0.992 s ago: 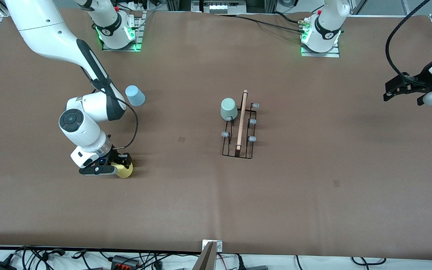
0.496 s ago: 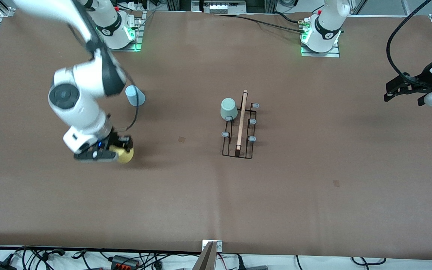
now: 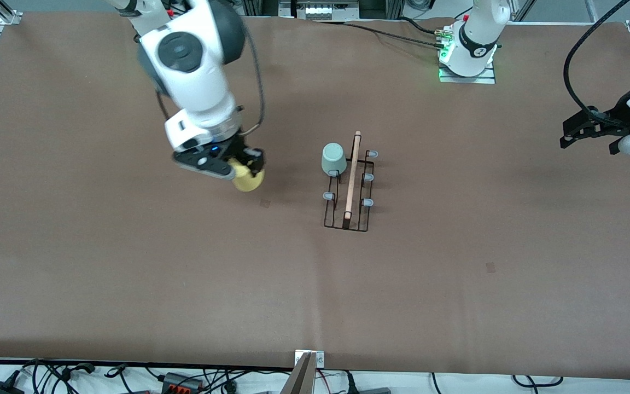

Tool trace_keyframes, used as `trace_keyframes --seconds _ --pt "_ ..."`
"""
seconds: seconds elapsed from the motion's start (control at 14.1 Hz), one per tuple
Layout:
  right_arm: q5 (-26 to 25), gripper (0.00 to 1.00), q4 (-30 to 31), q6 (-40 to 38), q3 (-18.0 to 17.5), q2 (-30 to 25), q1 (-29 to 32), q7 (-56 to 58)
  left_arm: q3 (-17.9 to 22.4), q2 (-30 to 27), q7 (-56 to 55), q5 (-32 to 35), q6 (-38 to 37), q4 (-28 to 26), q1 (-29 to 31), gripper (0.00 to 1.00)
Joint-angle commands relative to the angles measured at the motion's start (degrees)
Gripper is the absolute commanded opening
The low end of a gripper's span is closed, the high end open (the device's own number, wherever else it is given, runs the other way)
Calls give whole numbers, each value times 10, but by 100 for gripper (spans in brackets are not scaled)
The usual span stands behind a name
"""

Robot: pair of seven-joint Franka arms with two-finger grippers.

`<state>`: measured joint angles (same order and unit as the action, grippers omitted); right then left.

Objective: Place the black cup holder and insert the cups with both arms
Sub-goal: 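Carry the yellow cup to the rack and lower it onto a peg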

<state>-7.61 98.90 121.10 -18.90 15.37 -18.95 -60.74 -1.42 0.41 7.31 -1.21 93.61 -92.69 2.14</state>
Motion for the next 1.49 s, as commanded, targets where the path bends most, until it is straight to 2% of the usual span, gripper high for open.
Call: trace_keyframes --seconds 0.0,0.21,0.5,0.85,1.2,1.42 --pt "-22 7 -78 -3 2 69 -54 -92 2 7 8 -6 -5 15 0 100" --pt "-57 7 -132 3 4 126 -87 -148 2 7 8 -7 -6 15 0 100" --pt "-85 7 -206 19 8 190 -115 -166 2 7 8 -8 -6 15 0 100" --pt "-93 7 -232 40 32 227 -141 -166 2 8 10 -7 -6 15 1 100" --pt "-93 8 -234 51 32 236 -149 -166 2 8 10 -7 -5 15 1 100" --pt "-94 13 -234 65 33 248 -156 -163 2 8 10 -7 -5 15 1 100"
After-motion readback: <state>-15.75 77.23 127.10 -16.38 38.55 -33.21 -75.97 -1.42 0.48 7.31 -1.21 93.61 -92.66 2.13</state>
